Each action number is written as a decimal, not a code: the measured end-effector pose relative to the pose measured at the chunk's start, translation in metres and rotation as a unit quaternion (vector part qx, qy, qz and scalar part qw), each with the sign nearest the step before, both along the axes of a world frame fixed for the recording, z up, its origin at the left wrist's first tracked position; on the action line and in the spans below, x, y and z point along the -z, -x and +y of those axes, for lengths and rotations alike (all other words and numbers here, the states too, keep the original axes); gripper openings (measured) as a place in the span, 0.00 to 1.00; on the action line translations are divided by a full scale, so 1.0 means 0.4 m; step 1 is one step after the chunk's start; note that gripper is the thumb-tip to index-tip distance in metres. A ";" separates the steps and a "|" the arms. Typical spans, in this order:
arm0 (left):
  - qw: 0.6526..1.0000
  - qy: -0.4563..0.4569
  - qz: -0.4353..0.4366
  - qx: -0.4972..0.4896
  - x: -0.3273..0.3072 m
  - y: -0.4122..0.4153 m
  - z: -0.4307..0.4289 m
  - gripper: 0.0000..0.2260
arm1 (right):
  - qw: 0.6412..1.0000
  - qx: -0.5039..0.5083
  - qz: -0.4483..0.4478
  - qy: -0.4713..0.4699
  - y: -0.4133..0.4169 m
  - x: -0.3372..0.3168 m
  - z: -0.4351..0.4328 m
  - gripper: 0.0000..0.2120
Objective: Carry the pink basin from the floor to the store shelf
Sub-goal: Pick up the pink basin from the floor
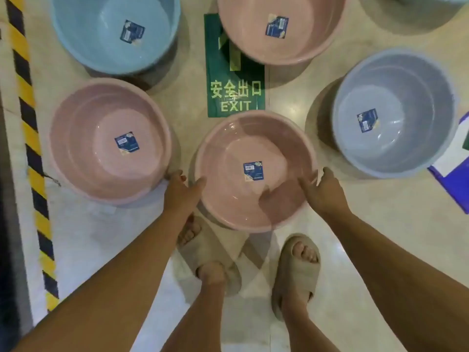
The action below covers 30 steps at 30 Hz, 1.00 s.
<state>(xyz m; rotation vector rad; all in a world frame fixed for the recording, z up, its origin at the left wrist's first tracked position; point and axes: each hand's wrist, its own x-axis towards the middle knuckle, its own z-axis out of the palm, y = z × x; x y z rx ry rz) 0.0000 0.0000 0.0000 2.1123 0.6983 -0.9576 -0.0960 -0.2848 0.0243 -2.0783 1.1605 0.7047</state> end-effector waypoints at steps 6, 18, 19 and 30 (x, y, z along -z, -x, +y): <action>1.000 0.005 -0.007 0.026 0.099 -0.010 0.017 0.20 | 1.000 0.011 0.004 0.018 -0.038 0.129 -0.002 0.26; 0.997 0.039 -0.047 -0.041 -0.072 0.006 0.086 0.09 | 0.998 -0.029 -0.035 0.034 -0.086 -0.072 0.009 0.07; 0.997 0.036 -0.055 -0.049 -0.112 0.004 0.105 0.09 | 0.998 -0.042 -0.044 0.032 -0.103 -0.113 0.024 0.06; 0.988 -0.027 -0.107 -0.109 -0.467 -0.017 0.362 0.15 | 0.984 -0.149 -0.100 0.015 -0.316 -0.489 0.262 0.12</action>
